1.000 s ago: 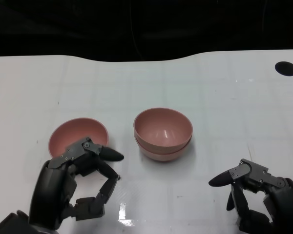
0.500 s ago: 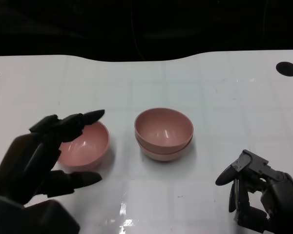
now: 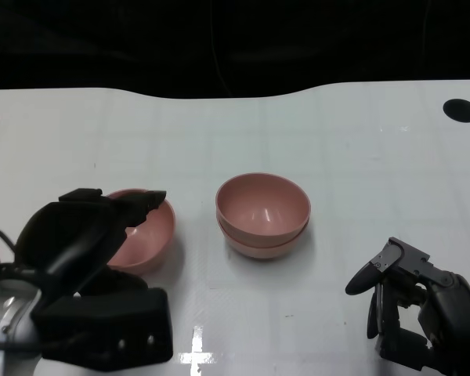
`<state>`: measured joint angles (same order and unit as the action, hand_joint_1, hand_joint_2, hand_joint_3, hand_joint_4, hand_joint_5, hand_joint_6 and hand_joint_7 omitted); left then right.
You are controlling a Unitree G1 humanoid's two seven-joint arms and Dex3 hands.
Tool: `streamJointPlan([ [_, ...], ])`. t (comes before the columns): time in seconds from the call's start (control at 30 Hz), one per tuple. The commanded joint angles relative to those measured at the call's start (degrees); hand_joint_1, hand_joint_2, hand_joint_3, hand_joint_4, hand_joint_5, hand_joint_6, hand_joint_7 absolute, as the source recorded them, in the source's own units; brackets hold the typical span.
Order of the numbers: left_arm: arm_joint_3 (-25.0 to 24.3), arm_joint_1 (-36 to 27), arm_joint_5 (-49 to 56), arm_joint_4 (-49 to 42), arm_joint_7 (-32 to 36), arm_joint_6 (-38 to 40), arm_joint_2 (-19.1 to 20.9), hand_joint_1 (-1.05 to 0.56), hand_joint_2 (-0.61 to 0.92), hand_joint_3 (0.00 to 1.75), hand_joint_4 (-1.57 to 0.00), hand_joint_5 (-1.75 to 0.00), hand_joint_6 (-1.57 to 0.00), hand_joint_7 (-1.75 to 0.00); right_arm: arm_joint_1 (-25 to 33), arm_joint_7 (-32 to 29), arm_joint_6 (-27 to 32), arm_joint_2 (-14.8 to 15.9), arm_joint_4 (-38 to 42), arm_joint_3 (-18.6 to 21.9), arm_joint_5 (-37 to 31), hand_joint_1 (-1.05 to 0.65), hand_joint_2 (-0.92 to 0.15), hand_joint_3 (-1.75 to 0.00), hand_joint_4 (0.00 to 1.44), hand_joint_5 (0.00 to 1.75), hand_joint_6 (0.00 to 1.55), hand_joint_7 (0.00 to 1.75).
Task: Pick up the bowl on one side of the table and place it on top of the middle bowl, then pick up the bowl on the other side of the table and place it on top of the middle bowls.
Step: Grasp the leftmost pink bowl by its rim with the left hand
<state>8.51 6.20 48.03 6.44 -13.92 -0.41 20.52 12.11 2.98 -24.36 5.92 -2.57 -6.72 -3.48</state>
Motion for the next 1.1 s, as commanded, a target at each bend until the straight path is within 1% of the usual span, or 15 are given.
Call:
streamJointPlan([
  [0.03,2.8,3.6,1.5,-4.5,-1.9,2.9,1.1,-0.57,0.92,0.00,-0.41,-0.24,-0.36,0.00,0.3,0.1,0.9,-0.3,-0.8,0.6,0.1,-0.11,-0.42,-1.42,0.88,1.75,0.74,1.56],
  [0.3,9.5,13.0,1.3,-23.0,0.8,3.6,0.7,-0.54,0.92,0.04,-0.49,-0.20,-0.42,-0.02,0.3,0.5,0.4,-0.8,-0.5,0.4,0.0,-0.11,-0.41,-1.43,0.88,1.75,0.76,1.54],
  [0.4,11.1,15.2,0.4,-29.8,5.5,0.4,0.6,-0.45,0.92,0.11,-0.65,-0.27,-0.57,-0.08,0.6,0.3,0.9,-0.9,-0.9,0.3,-0.4,-0.11,-0.41,-1.43,0.88,1.75,0.76,1.54],
  [0.43,11.4,15.7,0.0,-31.4,7.0,-0.6,0.6,-0.41,0.92,0.15,-0.68,-0.43,-0.65,-0.07,0.6,0.3,1.1,-0.9,-1.0,0.3,-0.5,-0.11,-0.41,-1.43,0.88,1.75,0.76,1.54],
  [0.47,11.6,16.2,-0.3,-32.7,8.0,-1.2,0.6,-0.38,0.92,0.18,-0.66,-0.63,-0.74,-0.06,0.7,0.3,1.2,-0.9,-1.1,0.3,-0.6,-0.11,-0.40,-1.43,0.88,1.75,0.76,1.54],
  [0.5,11.5,16.6,-1.1,-34.2,10.1,-2.7,0.2,-0.37,0.92,0.19,-0.65,-0.70,-0.76,-0.05,0.6,0.3,1.0,-0.9,-1.0,0.4,-0.5,-0.11,-0.40,-1.43,0.88,1.75,0.76,1.53],
  [0.53,11.4,16.9,-1.8,-35.4,11.7,-3.7,0.0,-0.32,0.92,0.20,-0.73,-1.03,-0.94,-0.14,0.6,0.4,0.8,-0.9,-0.9,0.4,-0.5,-0.11,-0.40,-1.43,0.87,1.75,0.76,1.53],
  [0.57,11.5,17.2,-2.4,-36.4,12.9,-4.6,0.0,-0.29,0.92,0.21,-0.76,-1.27,-1.04,-0.19,0.6,0.4,0.7,-0.9,-0.8,0.5,-0.4,-0.11,-0.41,-1.43,0.87,1.75,0.76,1.53],
  [0.63,12.1,17.9,-2.5,-37.9,15.0,-6.0,0.1,-0.27,0.92,0.22,-0.78,-1.40,-1.10,-0.22,0.5,0.6,0.7,-0.9,-0.8,0.5,-0.2,-0.11,-0.41,-1.42,0.87,1.75,0.76,1.53],
  [0.67,12.4,18.2,-2.4,-38.5,16.1,-6.7,0.3,-0.27,0.87,0.43,-0.85,-1.57,-1.00,-0.67,0.6,0.6,0.7,-0.9,-0.9,0.5,-0.2,-0.11,-0.41,-1.42,0.87,1.75,0.76,1.52],
  [0.7,12.8,18.6,-2.3,-39.2,17.1,-7.3,0.4,-0.27,0.75,0.73,-0.91,-1.67,-0.80,-1.24,0.6,0.5,0.9,-0.9,-1.0,0.5,-0.4,-0.10,-0.41,-1.42,0.87,1.75,0.76,1.52],
  [0.73,13.1,19.0,-2.4,-39.8,17.8,-7.8,0.5,-0.28,0.68,0.87,-0.92,-1.71,-0.73,-1.43,0.6,0.3,1.0,-0.9,-1.1,0.6,-0.6,-0.10,-0.41,-1.42,0.87,1.75,0.76,1.52],
  [0.77,13.3,19.2,-2.5,-40.2,18.2,-8.1,0.5,-0.29,0.62,0.99,-0.94,-1.73,-0.68,-1.57,0.6,0.2,1.1,-0.9,-1.1,0.6,-0.7,-0.10,-0.41,-1.42,0.86,1.75,0.76,1.52],
  [0.87,13.7,19.8,-3.0,-40.6,18.8,-8.5,0.7,-0.29,0.57,1.07,-0.92,-1.74,-0.63,-1.70,0.5,0.4,0.8,-0.9,-1.0,0.6,-0.5,-0.10,-0.41,-1.42,0.86,1.75,0.76,1.51],
  [1.1,12.3,19.2,-4.7,-36.5,23.1,-11.8,1.4,-0.25,0.54,1.03,-0.92,-1.75,-0.58,-1.74,0.4,0.4,0.4,-0.9,-0.6,0.9,-0.3,-0.10,-0.42,-1.41,0.86,1.75,0.76,1.50],
])
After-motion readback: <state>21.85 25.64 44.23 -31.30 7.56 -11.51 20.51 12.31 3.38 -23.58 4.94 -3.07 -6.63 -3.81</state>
